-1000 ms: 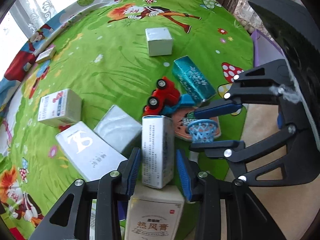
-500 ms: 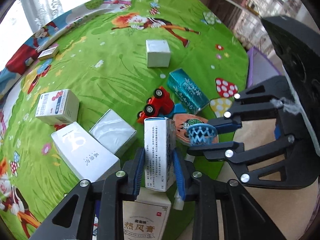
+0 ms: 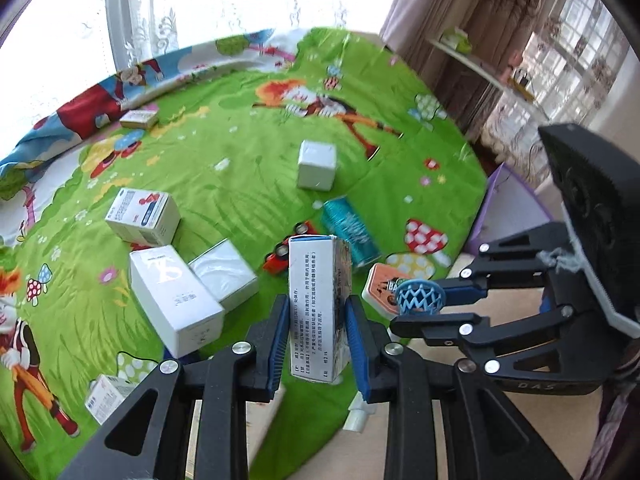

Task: Organize rigid objects
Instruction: 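Carry both objects into the purple-rimmed box and open both grippers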

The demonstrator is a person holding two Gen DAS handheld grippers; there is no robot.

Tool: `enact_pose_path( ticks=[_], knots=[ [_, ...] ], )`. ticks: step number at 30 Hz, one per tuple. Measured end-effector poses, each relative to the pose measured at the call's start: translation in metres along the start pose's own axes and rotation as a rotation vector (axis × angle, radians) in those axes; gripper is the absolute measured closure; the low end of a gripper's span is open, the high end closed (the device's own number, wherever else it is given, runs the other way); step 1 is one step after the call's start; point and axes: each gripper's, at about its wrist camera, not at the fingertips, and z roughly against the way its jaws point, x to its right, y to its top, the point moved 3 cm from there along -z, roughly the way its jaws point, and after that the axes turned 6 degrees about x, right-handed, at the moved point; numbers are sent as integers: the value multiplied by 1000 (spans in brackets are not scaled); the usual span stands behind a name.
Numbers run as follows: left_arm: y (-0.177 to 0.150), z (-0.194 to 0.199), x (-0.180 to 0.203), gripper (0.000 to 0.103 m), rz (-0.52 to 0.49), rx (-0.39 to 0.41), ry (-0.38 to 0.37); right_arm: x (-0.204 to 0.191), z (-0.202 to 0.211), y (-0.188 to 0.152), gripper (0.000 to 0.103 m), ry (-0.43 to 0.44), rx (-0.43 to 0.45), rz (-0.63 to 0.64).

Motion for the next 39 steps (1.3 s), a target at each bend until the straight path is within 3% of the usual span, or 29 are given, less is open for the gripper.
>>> enact_pose_path(
  ticks=[9,15,26,39],
  knots=[
    [5,12,56,74,-12,52,-26,32,56,-23,82,-97,60,-76],
    [13,8,102,74,8,65,-95,72,96,-48,82,-189,94,-153],
    [21,-31,168,74,101,-10,-201,145,148,-86,82,-397,129,-282],
    [31,-77,230,74,98,-100,-254,195,179,-113,82,-546,149,-422]
  ],
)
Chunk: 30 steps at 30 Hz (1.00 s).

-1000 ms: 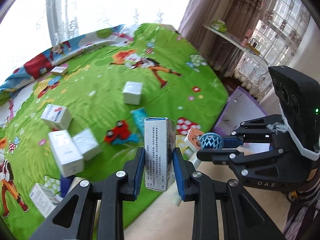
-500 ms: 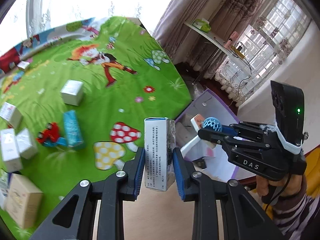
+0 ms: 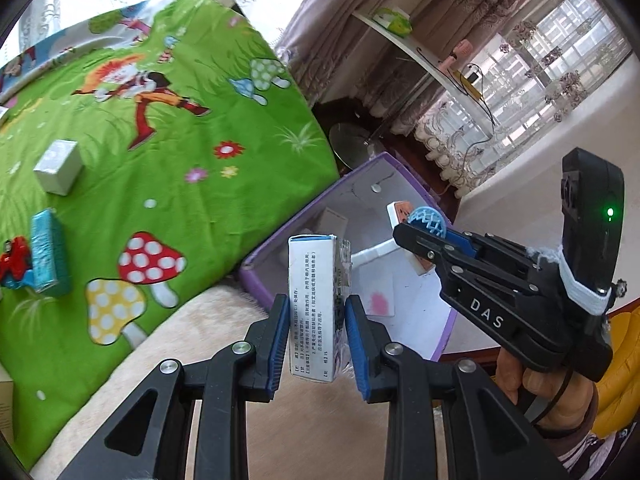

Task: Organize rigid objects
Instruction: 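Carry both objects into the purple-rimmed box and open both grippers, then withdraw both tools from the purple-rimmed box back over the bed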

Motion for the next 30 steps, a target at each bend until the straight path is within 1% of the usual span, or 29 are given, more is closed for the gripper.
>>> enact_pose_path(
  ticks=[6,7,8,9,10,11,12,13,15,20,26,30],
  knots=[
    [4,-15,6,71,20,-14,-24,18,0,2,82,-21,2,-53],
    [5,-18,6,69,26,-21,-22,20,0,2,81,-23,-2,-64],
    [4,-19,4,64,34,-25,-20,22,-1,2,80,-26,-6,-70],
    [4,-20,3,61,38,-25,-20,23,-1,2,75,-29,-8,-76],
    [4,-20,2,58,43,-24,-19,24,-1,2,65,-32,-8,-81],
    [3,-20,1,58,47,-22,-19,25,0,2,59,-32,-6,-88],
    [3,-18,1,58,50,-17,-20,25,1,2,48,-30,0,-91],
    [3,-17,0,57,52,-14,-19,23,2,2,42,-27,10,-90],
    [3,-13,-2,57,53,2,-17,19,4,3,40,-30,21,-82],
    [-1,2,-6,57,55,51,-5,3,9,6,40,-24,47,-36],
    [-5,28,-11,57,24,124,53,-23,12,7,40,35,50,0],
    [-9,45,-21,57,34,167,66,-43,14,9,40,54,53,26]
  ],
)
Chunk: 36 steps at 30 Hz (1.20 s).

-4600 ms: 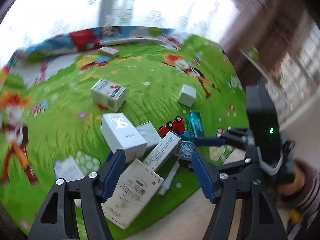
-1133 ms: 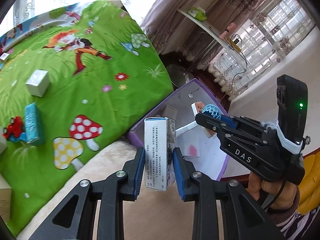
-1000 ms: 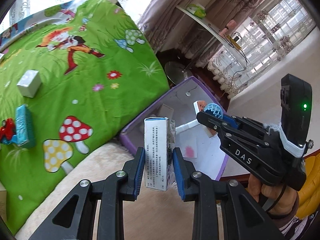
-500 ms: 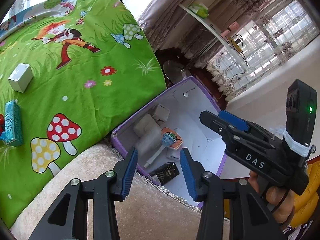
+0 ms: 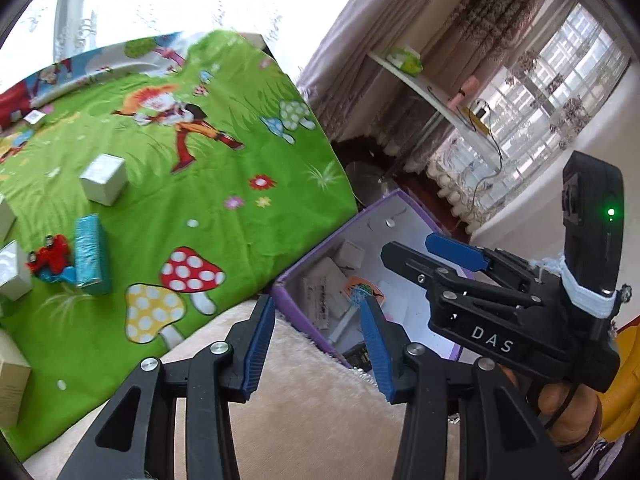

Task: Organize rigid objects
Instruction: 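Withdraw both tools from the purple-rimmed box back over the bed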

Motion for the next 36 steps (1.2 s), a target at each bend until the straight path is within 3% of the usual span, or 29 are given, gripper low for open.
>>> enact_pose_path(
  ticks=[11,19,25,31,36],
  knots=[
    [-14,48,-59,57,120,107,97,-59,-12,-6,37,114,-59,66],
    [-24,90,-116,57,233,208,233,-96,-24,-13,36,153,-94,130],
    [-35,113,-155,57,313,244,303,-114,-34,-12,36,174,-114,156],
    [-42,141,-193,57,357,286,421,-136,-44,-9,36,197,-122,188],
    [-52,167,-236,57,452,304,500,-159,-56,-6,36,212,-130,222]
  ],
)
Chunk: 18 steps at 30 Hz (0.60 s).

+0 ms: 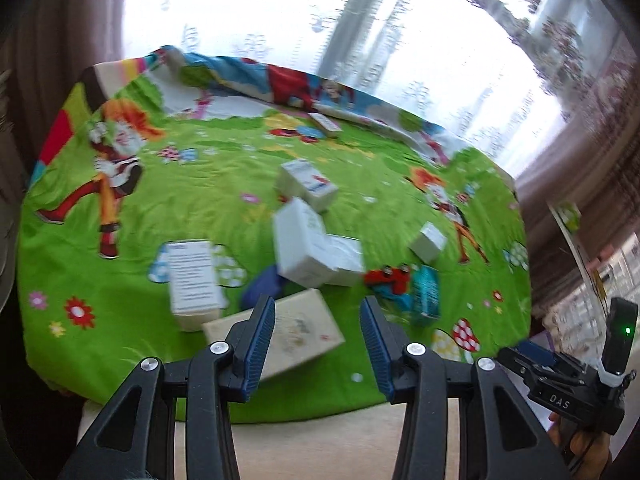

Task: Organize rigid objects
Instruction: 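Withdraw both tools from the purple-rimmed box back over the bed, then grasp the teal box with the right gripper while the left grasps a white printed box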

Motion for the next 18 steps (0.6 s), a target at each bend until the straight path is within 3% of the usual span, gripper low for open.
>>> enact_pose_path(
  ticks=[10,13,18],
  knots=[
    [21,-11,-63,57,118,-28,136,-27,-26,19,36,14,-19,45],
    [24,-23,-75,51,139,-55,181,-33,-36,26,36,3,-23,55],
    [18,-44,-79,46,151,-104,196,-42,-59,33,36,-5,-47,61]
  ],
)
